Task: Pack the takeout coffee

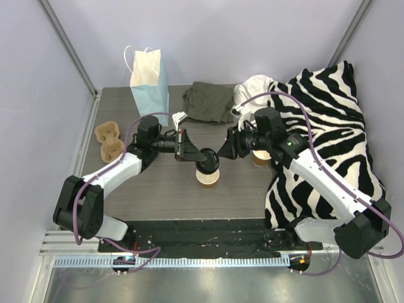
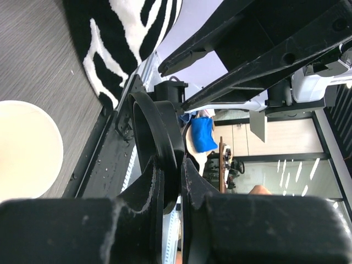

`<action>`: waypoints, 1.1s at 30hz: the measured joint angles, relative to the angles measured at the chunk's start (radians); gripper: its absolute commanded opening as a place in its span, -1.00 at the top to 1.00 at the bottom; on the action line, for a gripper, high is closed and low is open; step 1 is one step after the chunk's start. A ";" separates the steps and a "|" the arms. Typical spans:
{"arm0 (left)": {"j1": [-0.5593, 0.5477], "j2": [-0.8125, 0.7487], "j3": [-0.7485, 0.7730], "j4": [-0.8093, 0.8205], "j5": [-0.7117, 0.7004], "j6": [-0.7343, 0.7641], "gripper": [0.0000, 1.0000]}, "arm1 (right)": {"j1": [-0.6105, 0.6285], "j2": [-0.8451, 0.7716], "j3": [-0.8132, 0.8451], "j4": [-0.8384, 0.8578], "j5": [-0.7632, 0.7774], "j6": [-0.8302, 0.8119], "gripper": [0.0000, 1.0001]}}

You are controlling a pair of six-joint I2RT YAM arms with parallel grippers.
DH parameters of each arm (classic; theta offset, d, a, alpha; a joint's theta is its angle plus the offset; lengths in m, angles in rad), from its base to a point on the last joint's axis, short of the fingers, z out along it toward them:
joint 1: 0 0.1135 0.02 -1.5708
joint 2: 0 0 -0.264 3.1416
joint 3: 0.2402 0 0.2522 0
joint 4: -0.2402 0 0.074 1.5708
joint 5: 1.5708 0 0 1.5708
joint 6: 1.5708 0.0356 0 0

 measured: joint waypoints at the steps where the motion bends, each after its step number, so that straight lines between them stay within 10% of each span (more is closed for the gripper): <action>1: 0.000 0.002 0.000 0.003 0.000 -0.002 1.00 | 0.000 0.000 0.000 0.005 0.000 0.000 0.17; 33: 0.017 0.023 -0.041 0.245 -0.002 -0.198 1.00 | 0.021 0.041 0.000 0.064 0.019 -0.004 0.39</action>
